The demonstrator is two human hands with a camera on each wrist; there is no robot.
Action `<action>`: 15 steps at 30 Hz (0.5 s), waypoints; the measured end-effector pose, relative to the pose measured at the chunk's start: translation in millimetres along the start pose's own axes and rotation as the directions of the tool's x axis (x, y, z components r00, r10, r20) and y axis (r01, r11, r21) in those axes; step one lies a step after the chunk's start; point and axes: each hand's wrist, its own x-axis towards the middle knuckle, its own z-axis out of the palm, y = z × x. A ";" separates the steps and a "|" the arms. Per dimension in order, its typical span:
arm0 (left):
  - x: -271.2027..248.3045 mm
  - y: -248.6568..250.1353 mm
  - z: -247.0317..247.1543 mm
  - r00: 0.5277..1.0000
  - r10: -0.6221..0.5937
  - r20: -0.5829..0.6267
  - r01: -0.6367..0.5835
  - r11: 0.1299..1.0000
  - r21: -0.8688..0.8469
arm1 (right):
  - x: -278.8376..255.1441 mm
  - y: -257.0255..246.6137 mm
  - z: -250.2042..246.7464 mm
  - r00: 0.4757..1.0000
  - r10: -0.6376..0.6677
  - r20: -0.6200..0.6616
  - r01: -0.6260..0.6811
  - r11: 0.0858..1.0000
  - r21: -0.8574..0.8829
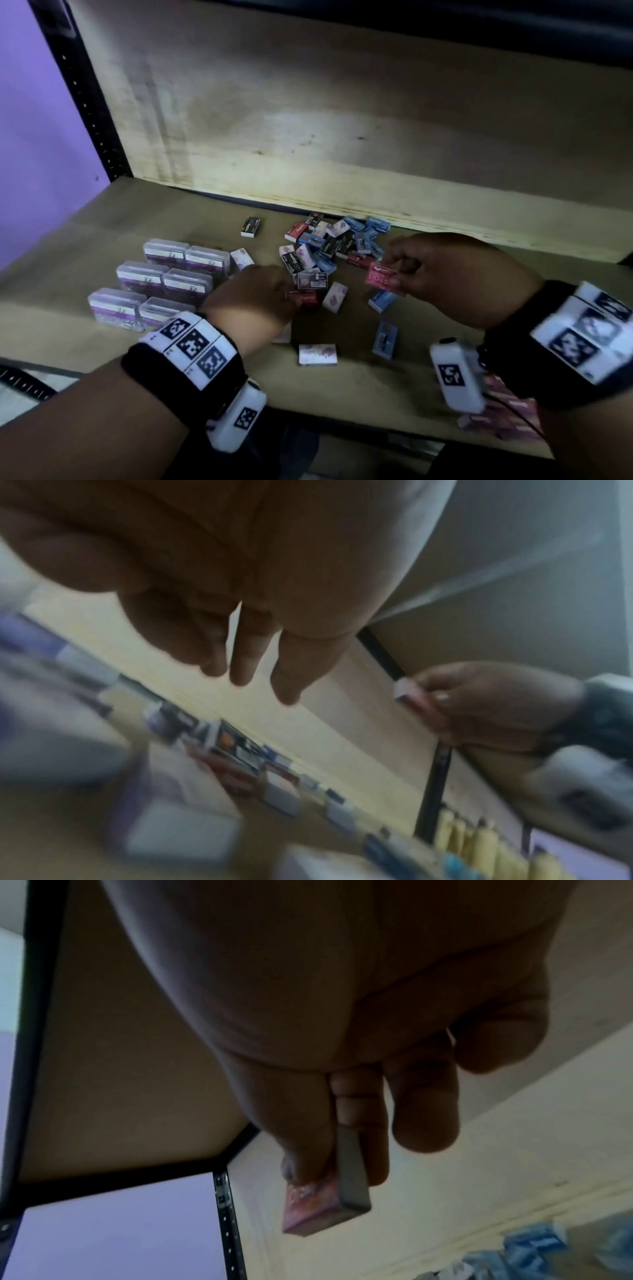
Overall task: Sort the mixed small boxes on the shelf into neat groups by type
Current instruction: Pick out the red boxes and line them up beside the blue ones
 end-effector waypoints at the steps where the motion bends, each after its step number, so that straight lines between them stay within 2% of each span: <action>1: 4.3 0.6 -2.2 1.000 -0.006 0.008 0.006 0.998 0.057 | -11.1 -0.1 -1.9 1.000 0.015 -0.024 -0.013 0.999 0.052; 3: 11.6 1.4 -4.0 0.998 -0.016 0.056 0.007 0.986 0.167 | -31.2 3.2 -4.9 0.999 0.029 -0.044 -0.024 0.994 0.108; 5: 21.8 0.8 -3.5 0.984 0.019 0.175 -0.061 0.969 0.239 | -44.2 8.4 -4.0 0.997 0.060 -0.049 -0.054 0.992 0.118; 7: 32.5 0.2 -2.8 0.964 -0.004 0.267 -0.072 0.958 0.277 | -50.1 16.6 2.3 0.992 0.118 -0.039 -0.114 0.988 0.109; 8: 35.9 2.7 -2.2 0.957 -0.033 0.289 -0.058 0.951 0.303 | -54.0 21.4 5.7 0.989 0.143 -0.030 -0.139 0.985 0.100; 11: 45.1 4.1 2.3 0.951 -0.009 0.309 -0.116 0.916 0.385 | -62.6 30.7 14.4 0.985 0.175 0.004 -0.174 0.979 0.111; 15: 48.6 8.3 7.8 0.942 -0.038 0.334 -0.123 0.885 0.449 | -72.7 37.4 16.5 0.979 0.200 0.034 -0.203 0.970 0.136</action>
